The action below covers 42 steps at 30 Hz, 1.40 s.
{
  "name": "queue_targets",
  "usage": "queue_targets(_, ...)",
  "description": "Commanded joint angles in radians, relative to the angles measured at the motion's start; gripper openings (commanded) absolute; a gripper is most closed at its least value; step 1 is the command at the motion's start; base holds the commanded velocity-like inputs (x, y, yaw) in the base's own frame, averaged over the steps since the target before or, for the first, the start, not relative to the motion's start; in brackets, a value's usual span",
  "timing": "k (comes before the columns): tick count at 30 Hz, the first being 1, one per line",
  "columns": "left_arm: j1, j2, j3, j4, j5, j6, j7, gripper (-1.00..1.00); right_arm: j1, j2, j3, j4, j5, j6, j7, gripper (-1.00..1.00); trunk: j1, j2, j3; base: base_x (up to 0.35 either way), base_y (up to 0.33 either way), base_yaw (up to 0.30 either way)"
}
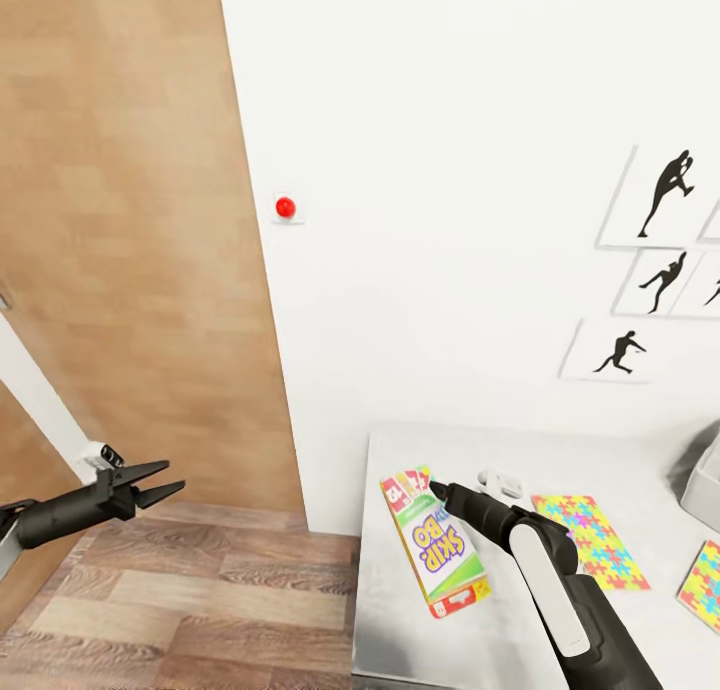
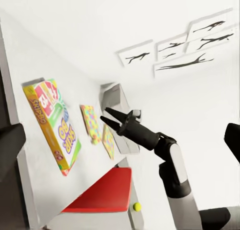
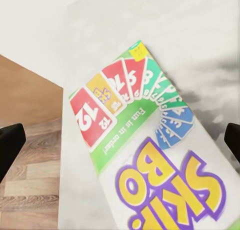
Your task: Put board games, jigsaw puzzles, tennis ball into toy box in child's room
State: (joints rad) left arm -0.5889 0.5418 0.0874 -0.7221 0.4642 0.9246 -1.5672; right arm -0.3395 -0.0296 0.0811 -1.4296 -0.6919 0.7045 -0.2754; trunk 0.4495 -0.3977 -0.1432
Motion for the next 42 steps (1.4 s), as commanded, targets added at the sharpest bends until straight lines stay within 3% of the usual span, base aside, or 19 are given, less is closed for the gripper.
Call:
queue_targets(1,-0.005,-0.006,-0.001,-0.002,0.0,0.011,-0.004,1.0,-0.001,-0.001,0.002,-0.001,-0.011,0.001,-0.011,1.0,0.001,-0.002,-0.004,0.0,0.0,0.0)
queue_targets(5,-0.021,-0.06,-0.003,-0.015,-0.011,0.01,-0.004,1.0,-0.002,-0.001,0.002,0.001,-0.011,-0.002,-0.011,1.0,0.001,-0.002,-0.01,0.0,0.0,0.0)
queue_targets(9,-0.024,-0.083,-0.001,-0.024,-0.026,0.009,0.051,1.0,-0.002,-0.002,0.002,0.002,-0.011,-0.003,-0.011,1.0,0.001,-0.002,-0.017,0.0,0.0,0.0)
queue_targets(14,-0.025,-0.089,0.0,-0.027,-0.031,0.008,0.076,1.0,-0.002,-0.002,0.002,0.002,-0.011,-0.003,-0.011,1.0,0.001,-0.002,-0.025,0.0,0.0,0.0)
queue_targets(42,-0.025,-0.091,-0.002,-0.028,-0.036,0.01,0.084,1.0,-0.001,-0.003,-0.024,0.058,-0.009,-0.005,-0.01,1.0,0.001,-0.002,-0.071,0.0,0.0,0.0)
